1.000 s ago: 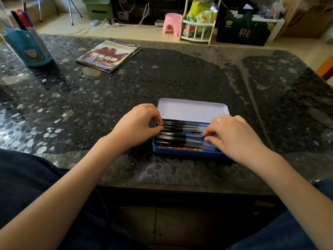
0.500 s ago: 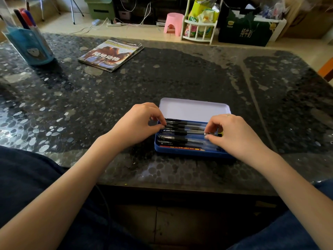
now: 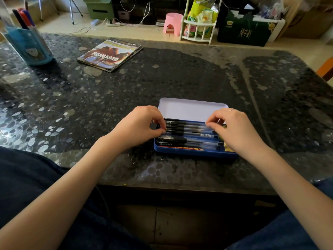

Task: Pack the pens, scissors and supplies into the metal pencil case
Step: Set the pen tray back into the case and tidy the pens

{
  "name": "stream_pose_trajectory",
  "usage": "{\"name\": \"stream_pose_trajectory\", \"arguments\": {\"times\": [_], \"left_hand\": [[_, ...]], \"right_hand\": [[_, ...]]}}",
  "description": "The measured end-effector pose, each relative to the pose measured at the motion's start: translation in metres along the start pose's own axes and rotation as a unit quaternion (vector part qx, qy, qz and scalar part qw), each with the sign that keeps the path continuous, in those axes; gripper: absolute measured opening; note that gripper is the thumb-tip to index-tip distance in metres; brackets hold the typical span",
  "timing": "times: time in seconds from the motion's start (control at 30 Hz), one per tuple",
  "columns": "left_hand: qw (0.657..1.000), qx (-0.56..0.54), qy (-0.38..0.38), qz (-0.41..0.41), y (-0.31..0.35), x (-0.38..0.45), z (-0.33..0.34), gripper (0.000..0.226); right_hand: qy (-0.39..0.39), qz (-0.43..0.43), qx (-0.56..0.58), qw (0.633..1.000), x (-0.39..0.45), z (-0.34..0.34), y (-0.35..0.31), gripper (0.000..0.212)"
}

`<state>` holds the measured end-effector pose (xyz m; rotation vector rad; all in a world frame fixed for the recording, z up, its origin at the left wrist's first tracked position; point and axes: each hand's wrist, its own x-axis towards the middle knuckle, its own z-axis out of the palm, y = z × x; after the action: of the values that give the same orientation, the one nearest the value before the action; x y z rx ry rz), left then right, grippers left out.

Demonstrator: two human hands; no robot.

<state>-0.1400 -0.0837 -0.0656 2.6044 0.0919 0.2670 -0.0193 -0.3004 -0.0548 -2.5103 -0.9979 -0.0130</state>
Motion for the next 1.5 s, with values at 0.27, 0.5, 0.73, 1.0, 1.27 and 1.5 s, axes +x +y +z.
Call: {"name": "stream_pose_trajectory", "arguments": {"times": [0.27,0.5,0.73,1.0,1.27,1.5], "left_hand": [[1.0,0.011,0.002,0.007,-0.001,0.001,0.001,0.003],[1.0,0.011,0.001,0.005,0.0,0.001,0.001,0.003],[1.0,0.014,0.002,0.013,-0.001,0.001,0.001,0.004],[1.0,0.024,0.001,0.013,-0.001,0.001,0.004,0.003],[0.999,0.03,0.003,0.009,-0.003,0.001,0.006,0.004],[1.0,0.014,0.008,0.007,-0.002,0.001,0.003,0.004]], "right_hand": [[-0.011,0.014,-0.062,0.998,0.003,0.003,0.003,0.011],[-0.036,-0.006,-0.084,0.996,0.001,0.001,0.0,0.018],[-0.015,0.004,-0.064,0.998,0.002,0.003,0.001,0.011],[0.004,0.007,-0.028,1.0,0.002,0.002,0.003,0.005],[-0.1,-0.035,0.043,0.993,-0.005,-0.02,-0.006,0.006],[-0.16,-0.071,0.029,0.984,-0.009,-0.011,-0.007,0.008]]}}
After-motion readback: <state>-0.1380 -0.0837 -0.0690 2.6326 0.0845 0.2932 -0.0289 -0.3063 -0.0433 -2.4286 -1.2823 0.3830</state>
